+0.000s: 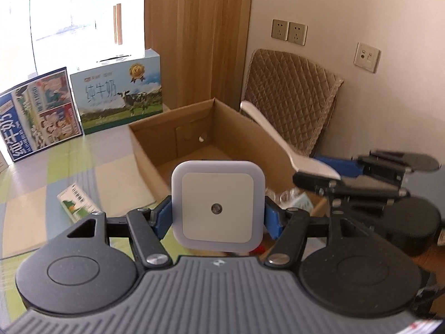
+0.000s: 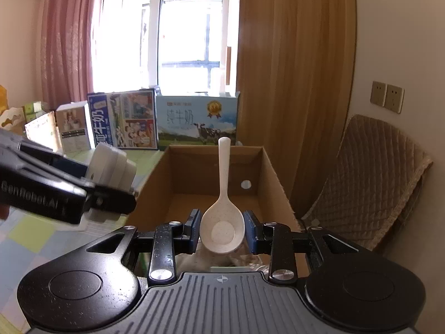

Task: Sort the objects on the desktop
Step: 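Lower night-light and spoon into the cardboard box and open both tools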

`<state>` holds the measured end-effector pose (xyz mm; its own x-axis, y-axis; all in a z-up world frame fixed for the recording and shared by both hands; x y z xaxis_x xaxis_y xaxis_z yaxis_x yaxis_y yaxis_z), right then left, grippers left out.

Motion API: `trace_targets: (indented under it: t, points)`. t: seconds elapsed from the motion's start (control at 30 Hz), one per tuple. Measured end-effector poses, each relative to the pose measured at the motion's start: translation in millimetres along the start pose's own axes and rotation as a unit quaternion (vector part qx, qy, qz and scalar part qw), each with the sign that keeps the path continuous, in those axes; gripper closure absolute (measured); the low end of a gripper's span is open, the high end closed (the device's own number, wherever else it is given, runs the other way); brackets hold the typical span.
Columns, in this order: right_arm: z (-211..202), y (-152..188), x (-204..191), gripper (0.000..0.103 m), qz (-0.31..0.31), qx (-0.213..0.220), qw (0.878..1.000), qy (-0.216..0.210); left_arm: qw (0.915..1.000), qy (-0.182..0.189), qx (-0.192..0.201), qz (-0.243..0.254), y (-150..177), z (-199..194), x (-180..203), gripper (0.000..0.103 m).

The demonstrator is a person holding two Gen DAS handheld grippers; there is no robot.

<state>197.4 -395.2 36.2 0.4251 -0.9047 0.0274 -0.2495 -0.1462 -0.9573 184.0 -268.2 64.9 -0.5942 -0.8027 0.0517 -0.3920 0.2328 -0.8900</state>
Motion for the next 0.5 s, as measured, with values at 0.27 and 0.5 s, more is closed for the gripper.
trace_targets:
  t: [0.27,0.5]
  points:
    - [21.4,9.8,22.4,0.073,0.011,-0.022,1.0,0.004,0.9998,0.008,-0.006,-0.017,-15.7,39.9,-1.7,0.042]
    - [32.0,18.7,28.4,0.073,0.01,-0.032,0.999,0.005,0.9992,0.014,-0.015,-0.035,-20.1,69.7,-3.8,0.042]
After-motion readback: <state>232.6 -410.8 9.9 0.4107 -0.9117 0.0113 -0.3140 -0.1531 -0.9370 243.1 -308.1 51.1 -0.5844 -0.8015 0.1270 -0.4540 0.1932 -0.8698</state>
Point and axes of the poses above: each gripper's, at about its wrist camera, not at the fingertips, and z roughly the way its jaws point, x to its right, y to its underside, the point moved 6 cm from there along z, roughly the way its jaws point, and after that the axes turned 11 degrees about x, right-handed, at the moved point
